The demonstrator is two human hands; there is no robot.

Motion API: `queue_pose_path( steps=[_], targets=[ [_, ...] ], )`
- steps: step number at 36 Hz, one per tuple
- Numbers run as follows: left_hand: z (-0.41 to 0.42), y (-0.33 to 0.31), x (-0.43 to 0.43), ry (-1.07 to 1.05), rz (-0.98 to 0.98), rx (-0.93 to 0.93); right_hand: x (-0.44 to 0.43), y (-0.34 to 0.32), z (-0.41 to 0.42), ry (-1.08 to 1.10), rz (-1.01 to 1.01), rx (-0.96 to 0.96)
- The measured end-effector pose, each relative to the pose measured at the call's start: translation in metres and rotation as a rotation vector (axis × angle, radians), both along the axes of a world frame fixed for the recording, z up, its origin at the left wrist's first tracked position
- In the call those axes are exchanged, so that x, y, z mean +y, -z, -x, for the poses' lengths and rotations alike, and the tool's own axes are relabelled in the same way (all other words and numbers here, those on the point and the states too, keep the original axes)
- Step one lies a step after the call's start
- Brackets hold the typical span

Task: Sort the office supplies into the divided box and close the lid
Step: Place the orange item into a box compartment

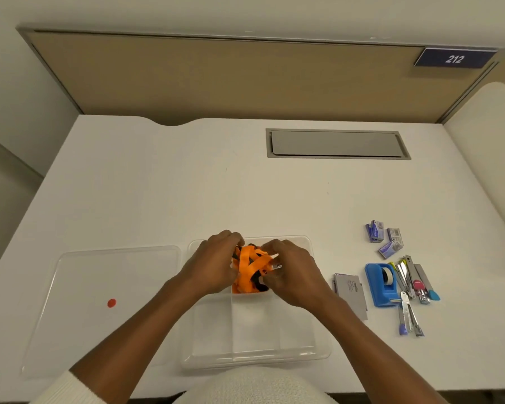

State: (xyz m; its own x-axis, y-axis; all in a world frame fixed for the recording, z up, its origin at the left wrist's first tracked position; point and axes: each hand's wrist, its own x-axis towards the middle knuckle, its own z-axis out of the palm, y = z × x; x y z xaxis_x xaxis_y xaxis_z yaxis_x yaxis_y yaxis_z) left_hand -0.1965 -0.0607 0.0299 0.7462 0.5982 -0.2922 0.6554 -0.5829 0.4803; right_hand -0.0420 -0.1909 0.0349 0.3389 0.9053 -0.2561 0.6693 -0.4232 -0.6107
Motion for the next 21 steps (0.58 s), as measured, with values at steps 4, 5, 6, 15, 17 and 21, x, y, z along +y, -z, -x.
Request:
queue_pose_path(
  steps=[4,5,6,15,17,21],
  targets=[
    [0.004,0.008,-0.005,0.025,0.021,-0.043,-0.002,0.005,0.009,-0.036,-0.043,-0.01],
    [0.004,0.01,-0.006,0.041,0.02,-0.036,-0.001,0.007,0.012,-0.055,-0.039,-0.034],
    [0.003,0.012,-0.007,0.06,0.008,-0.02,0.0,0.01,0.015,-0.091,-0.029,-0.066],
    [-0.002,0.042,-0.024,0.199,-0.299,0.051,0.008,0.046,0.031,-0.341,0.053,-0.32],
    [-0.002,0.045,-0.023,0.173,-0.302,0.009,0.008,0.043,0.029,-0.356,0.053,-0.344],
    [0.001,0.04,-0.021,0.095,-0.227,-0.082,-0.001,0.034,0.025,-0.291,-0.013,-0.346]
  ],
)
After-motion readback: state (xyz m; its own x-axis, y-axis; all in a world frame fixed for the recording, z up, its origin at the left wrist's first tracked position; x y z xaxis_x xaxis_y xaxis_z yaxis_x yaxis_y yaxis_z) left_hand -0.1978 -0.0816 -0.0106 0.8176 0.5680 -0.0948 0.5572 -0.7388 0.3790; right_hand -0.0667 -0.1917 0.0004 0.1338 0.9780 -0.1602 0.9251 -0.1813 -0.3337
